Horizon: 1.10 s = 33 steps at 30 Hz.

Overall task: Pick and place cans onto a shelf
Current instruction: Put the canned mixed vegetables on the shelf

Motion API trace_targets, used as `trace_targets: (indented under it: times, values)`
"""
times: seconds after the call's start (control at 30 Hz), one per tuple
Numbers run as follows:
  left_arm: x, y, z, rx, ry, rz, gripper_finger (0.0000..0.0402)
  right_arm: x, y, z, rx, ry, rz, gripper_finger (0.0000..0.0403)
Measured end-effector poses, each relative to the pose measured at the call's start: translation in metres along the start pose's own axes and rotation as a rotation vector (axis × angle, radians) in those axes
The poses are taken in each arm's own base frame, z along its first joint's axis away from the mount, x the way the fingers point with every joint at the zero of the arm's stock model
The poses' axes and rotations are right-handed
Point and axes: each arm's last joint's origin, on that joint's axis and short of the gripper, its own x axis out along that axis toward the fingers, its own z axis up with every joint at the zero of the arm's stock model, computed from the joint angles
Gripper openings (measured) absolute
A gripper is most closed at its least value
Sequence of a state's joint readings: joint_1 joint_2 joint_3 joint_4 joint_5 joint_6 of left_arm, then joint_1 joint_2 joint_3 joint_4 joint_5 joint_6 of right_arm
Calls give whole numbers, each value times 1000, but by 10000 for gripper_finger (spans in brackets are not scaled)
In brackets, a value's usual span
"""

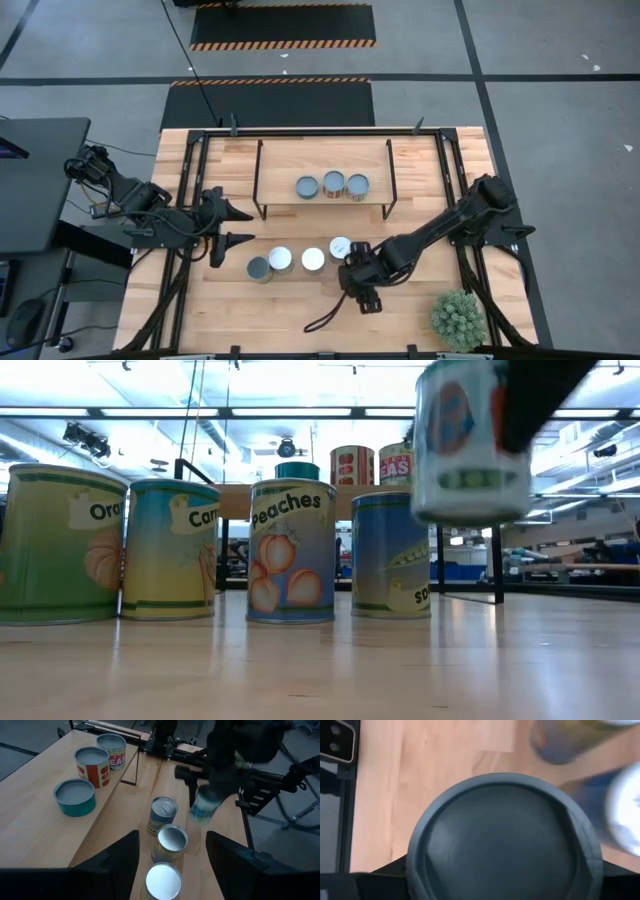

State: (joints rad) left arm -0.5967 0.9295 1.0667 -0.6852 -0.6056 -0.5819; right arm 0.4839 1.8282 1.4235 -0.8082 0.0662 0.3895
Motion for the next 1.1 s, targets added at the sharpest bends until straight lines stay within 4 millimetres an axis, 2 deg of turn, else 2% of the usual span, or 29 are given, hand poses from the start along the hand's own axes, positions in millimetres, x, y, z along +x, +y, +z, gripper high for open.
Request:
trace_targets:
  times: [0.43, 0.7, 0.87, 1.1]
  values:
    - [0, -1, 2, -21, -18, -10, 233, -78, -22, -16, 20, -78, -58, 295]
    - [1, 1, 3, -25, -24, 8, 233, -118, -47, -30, 75, -110, -113, 299]
    - [4, 5, 5, -38, -32, 32, 233, -135, -69, -38, 109, -95, -140, 296]
    - [7, 10, 9, -60, -49, 61, 233, -149, -99, -41, 167, -32, -137, 297]
